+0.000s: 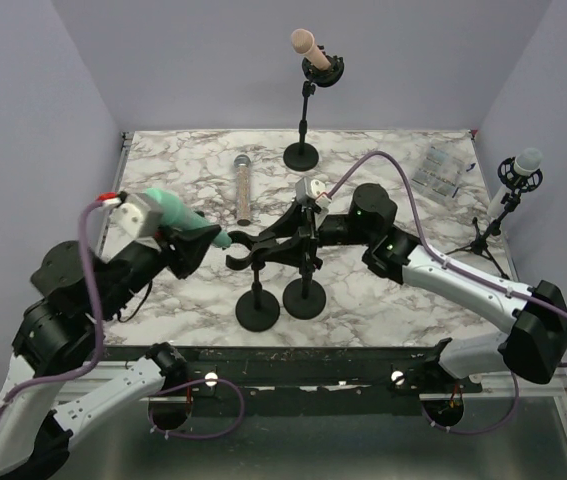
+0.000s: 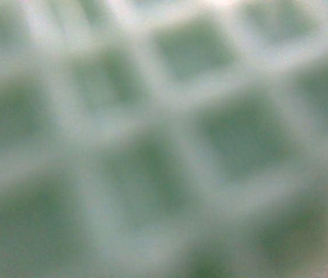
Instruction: Remove the microphone from the stand
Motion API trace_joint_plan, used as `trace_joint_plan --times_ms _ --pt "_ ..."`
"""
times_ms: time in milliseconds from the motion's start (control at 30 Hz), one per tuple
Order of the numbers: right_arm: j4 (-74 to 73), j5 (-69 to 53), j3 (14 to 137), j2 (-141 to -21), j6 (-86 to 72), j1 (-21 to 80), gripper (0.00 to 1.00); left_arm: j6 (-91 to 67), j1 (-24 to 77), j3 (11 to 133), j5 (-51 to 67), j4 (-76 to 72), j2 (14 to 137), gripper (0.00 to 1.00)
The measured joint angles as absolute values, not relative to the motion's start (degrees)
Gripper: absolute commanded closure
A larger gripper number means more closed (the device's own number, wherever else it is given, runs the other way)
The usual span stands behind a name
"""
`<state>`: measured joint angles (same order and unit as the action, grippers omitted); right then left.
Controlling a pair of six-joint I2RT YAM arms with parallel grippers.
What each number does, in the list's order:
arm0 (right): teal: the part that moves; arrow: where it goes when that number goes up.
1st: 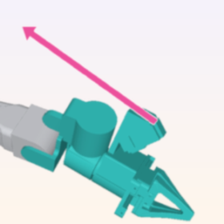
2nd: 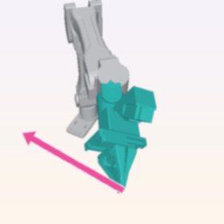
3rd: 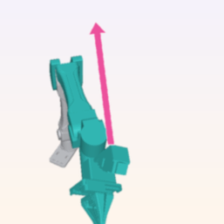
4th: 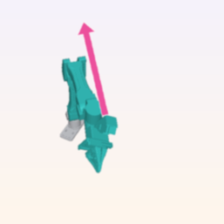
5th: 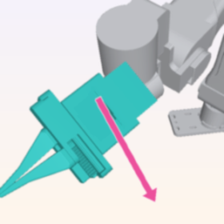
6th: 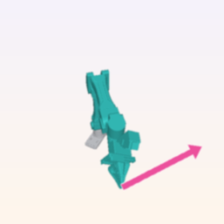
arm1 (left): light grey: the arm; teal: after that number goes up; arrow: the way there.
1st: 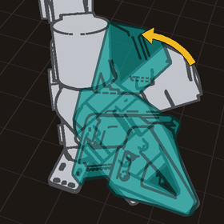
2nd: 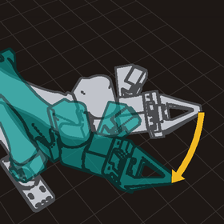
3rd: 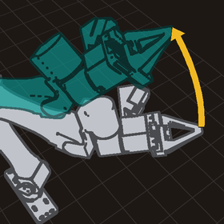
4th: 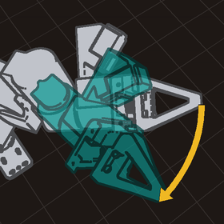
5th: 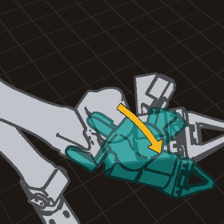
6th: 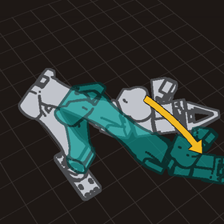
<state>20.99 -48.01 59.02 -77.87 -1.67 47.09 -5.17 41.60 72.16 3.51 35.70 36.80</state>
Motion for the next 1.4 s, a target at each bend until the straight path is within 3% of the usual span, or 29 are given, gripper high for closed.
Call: trace_joint_plan --times_ms 233,400,500,600,733,833,900,1067,1400 --pt "22.09 -43.27 55.51 -74.06 -1.41 47.18 0.99 -8.12 41.19 75.22 -19.09 34.98 30.76 1.00" --pt "21.41 -42.37 55.53 -73.97 -0.64 47.18 0.97 -10.72 41.19 74.32 -28.77 38.20 30.81 1.00" --pt "21.50 -42.37 55.53 -73.97 -0.64 47.18 0.73 -12.12 41.19 73.60 -32.23 39.64 30.85 1.00" --pt "21.63 -42.48 55.53 -73.97 -0.73 47.18 0.39 -13.32 41.15 73.60 -34.83 41.08 32.14 1.00" --pt "22.48 -42.52 55.05 -73.84 -1.23 47.18 0.22 -13.54 38.74 73.08 -35.31 42.37 36.14 1.00" --pt "22.87 -42.46 53.76 -73.38 -1.78 47.18 0.15 -14.06 28.42 70.13 -29.56 42.22 39.40 1.00" --pt "22.83 -42.35 53.23 -72.97 -2.02 47.16 0.00 -14.68 23.03 68.58 -25.21 42.15 40.88 1.00" --pt "22.72 -41.39 52.86 -69.34 -2.33 47.13 0.00 -17.23 10.57 66.37 -12.25 41.45 48.21 1.00" --pt "22.74 -35.99 50.04 -57.98 -1.91 47.13 0.00 -20.27 1.50 63.57 3.29 34.70 64.58 1.00"
